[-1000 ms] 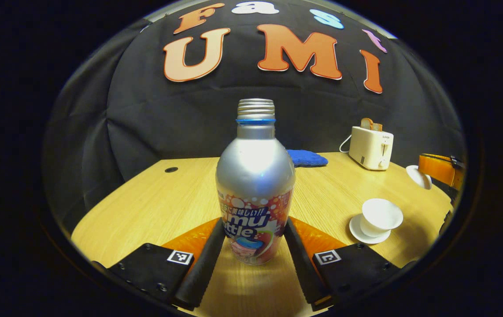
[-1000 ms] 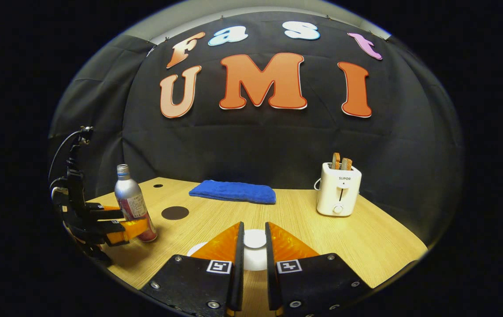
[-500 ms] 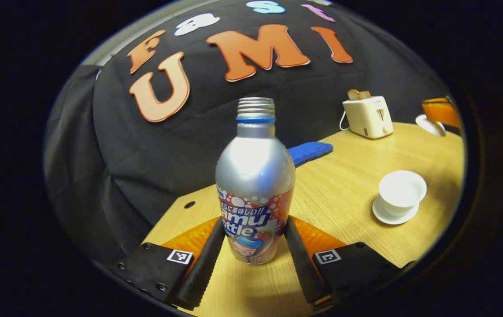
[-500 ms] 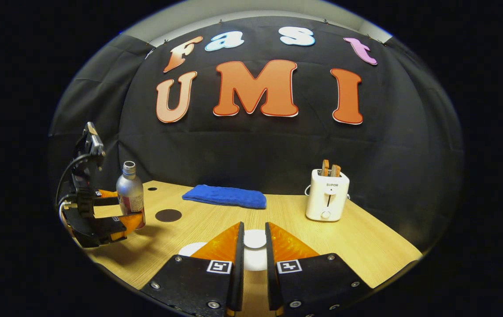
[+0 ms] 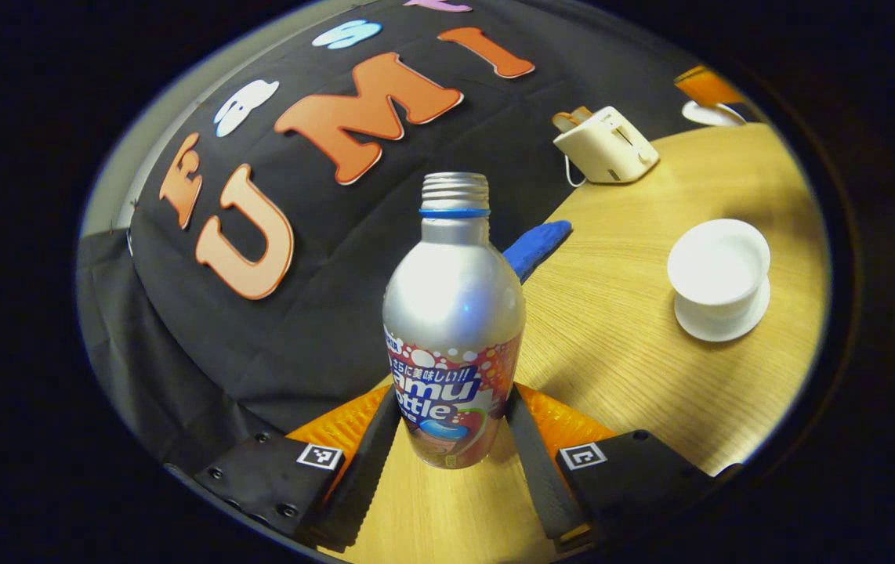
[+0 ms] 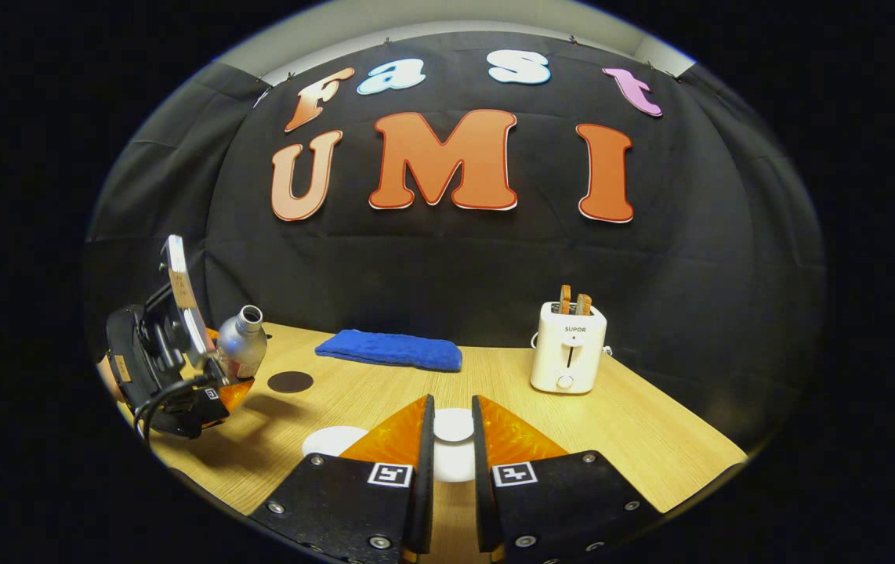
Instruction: Open the teacup lid with one hand, grasp the water bottle and pour water into the teacup with the other hand; after pouring, place the water bottle on the coaster and then close the teacup lid.
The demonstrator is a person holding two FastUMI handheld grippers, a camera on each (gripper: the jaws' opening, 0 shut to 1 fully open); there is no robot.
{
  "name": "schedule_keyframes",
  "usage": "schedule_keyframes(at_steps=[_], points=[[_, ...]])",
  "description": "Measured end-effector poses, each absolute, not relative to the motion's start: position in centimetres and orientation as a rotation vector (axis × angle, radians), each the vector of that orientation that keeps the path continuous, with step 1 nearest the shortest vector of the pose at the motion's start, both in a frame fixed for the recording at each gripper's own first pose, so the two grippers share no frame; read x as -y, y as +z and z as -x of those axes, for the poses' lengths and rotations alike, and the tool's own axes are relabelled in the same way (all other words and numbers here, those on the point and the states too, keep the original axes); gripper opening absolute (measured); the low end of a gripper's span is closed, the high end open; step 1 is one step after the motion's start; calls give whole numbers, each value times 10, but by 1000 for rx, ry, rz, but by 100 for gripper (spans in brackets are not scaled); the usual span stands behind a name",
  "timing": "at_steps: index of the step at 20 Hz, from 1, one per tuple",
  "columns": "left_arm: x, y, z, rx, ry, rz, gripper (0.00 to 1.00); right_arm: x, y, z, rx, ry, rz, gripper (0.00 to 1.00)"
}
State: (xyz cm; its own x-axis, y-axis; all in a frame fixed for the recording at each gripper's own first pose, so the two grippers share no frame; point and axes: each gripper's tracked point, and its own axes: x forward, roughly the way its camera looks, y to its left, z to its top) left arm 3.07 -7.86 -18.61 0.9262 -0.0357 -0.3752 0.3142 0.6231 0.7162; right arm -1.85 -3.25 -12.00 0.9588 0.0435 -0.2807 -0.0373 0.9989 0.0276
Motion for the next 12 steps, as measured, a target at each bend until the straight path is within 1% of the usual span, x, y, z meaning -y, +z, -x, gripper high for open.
schedule_keyframes(at_steps=[1, 2, 3, 4, 11, 12], points=[[79, -186, -31, -336, -212, -917, 80, 35, -121, 19, -284, 36, -24, 23], [82, -186, -33, -326, -220, -947, 80, 38, -121, 20, -283, 30, -29, 23], [83, -186, -32, -326, -225, -976, 80, 41, -121, 21, -283, 25, -35, 23], [84, -186, -30, -317, -230, -1007, 84, 45, -122, 22, -283, 19, -41, 23], [86, -178, -31, -240, -235, -1235, 84, 57, -127, 28, -291, -4, -59, 23], [87, -176, -31, -231, -239, -1262, 80, 58, -128, 28, -294, -5, -60, 23]])
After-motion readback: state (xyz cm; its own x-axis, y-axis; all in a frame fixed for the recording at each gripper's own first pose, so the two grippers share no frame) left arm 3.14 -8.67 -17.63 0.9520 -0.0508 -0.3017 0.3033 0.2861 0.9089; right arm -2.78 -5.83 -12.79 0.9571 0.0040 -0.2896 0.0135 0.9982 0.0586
